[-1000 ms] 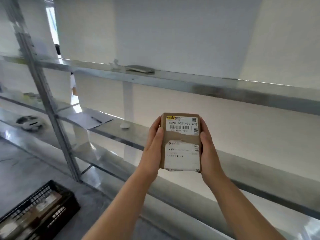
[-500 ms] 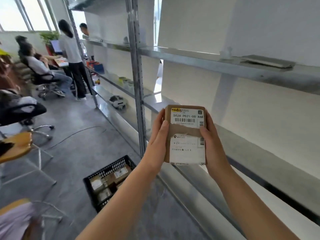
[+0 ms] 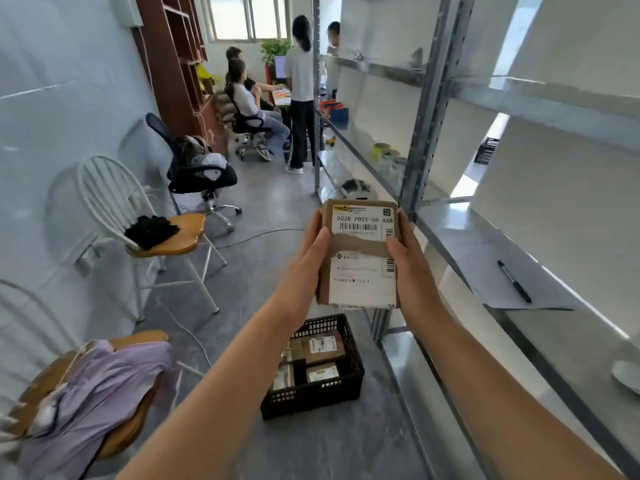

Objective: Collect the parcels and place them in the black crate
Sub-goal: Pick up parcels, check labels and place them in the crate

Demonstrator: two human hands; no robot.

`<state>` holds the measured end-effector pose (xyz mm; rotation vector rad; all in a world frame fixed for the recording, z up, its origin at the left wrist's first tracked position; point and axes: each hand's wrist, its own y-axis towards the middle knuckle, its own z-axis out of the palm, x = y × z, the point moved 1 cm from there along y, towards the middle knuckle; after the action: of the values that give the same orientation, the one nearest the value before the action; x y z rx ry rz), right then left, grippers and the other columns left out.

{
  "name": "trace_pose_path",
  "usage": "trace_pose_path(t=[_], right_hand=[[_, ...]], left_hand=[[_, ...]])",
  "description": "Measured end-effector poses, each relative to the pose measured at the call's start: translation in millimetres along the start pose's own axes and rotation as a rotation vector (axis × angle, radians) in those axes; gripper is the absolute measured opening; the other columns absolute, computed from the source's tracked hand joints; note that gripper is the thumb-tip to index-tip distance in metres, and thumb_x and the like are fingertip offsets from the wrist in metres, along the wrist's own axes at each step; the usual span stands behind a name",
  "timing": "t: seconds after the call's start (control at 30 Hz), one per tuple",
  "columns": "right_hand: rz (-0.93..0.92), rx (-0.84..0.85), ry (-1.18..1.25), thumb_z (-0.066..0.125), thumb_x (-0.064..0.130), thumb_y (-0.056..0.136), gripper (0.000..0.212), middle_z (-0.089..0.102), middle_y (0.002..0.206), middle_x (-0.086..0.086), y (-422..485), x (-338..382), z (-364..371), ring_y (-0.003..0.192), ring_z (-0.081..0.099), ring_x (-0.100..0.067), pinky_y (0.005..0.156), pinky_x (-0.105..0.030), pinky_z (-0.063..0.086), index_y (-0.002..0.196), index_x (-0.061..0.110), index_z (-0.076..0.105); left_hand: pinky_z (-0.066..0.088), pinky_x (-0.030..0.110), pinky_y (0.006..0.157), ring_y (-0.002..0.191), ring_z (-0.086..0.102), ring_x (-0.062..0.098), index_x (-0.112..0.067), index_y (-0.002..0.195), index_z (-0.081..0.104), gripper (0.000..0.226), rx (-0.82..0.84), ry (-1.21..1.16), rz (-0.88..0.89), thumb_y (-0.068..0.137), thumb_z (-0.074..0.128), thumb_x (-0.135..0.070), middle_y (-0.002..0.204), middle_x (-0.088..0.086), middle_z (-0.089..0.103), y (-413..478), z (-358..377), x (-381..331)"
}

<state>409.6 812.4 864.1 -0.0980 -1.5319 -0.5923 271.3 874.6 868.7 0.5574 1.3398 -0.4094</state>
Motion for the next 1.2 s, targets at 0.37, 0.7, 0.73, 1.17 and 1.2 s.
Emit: trace_pose_path(t=[0.37,0.7,0.73,1.17,1.2], right_hand=[[0.150,0.226,0.055,0.040,0.023,0.099,0.035,0.062,0.103,0.036,134.3,-110.6,54.2,0.096,0.061,0.012,0.068,-0.008,0.050,0.117,0.054,0.039],[0.355,0.143,0.066,0.049,0.031,0.094,0.037,0.056,0.118,0.017,242.0,-275.3,94.6,0.097,0.063,0.004,0.070,-0.015,0.053,0.128,0.039,0.035],[0.360,0.137,0.060,0.050,0.034,0.091,0.040,0.058,0.117,0.018,250.2,-301.0,96.3,0.099,0.063,0.003,0.071,-0.016,0.053,0.128,0.040,0.036],[0.610,0.214,0.068,0.051,0.040,0.086,0.049,0.061,0.126,0.009,213.3,-747.5,80.3,0.109,0.063,-0.011,0.084,-0.034,0.055,0.134,0.047,0.040],[0.634,0.214,0.065,0.051,0.037,0.090,0.043,0.062,0.125,0.008,204.4,-780.6,77.6,0.106,0.064,-0.011,0.080,-0.032,0.056,0.131,0.048,0.043]], left_hand=[[0.054,0.043,0.092,0.111,0.064,0.013,-0.053,0.141,0.028,0.042,-0.222,0.018,-0.114,0.099,0.035,-0.046,0.126,-0.012,0.063,108.3,-91.2,65.6],[0.057,0.029,0.085,0.107,0.064,0.006,-0.050,0.143,0.025,0.047,-0.257,-0.029,-0.302,0.098,0.038,-0.048,0.128,-0.012,0.060,239.2,-190.0,194.3],[0.056,0.023,0.082,0.107,0.063,0.002,-0.049,0.144,0.023,0.048,-0.266,-0.017,-0.302,0.098,0.038,-0.048,0.128,-0.015,0.058,249.5,-198.4,218.8],[0.045,0.048,0.103,0.126,0.053,0.018,-0.039,0.147,0.025,0.052,-0.370,-0.055,-0.402,0.098,0.033,-0.052,0.144,-0.002,0.048,271.1,-281.6,649.1],[0.047,0.047,0.100,0.122,0.056,0.018,-0.039,0.146,0.027,0.047,-0.373,-0.068,-0.430,0.100,0.034,-0.045,0.142,-0.002,0.051,267.0,-285.1,680.2]])
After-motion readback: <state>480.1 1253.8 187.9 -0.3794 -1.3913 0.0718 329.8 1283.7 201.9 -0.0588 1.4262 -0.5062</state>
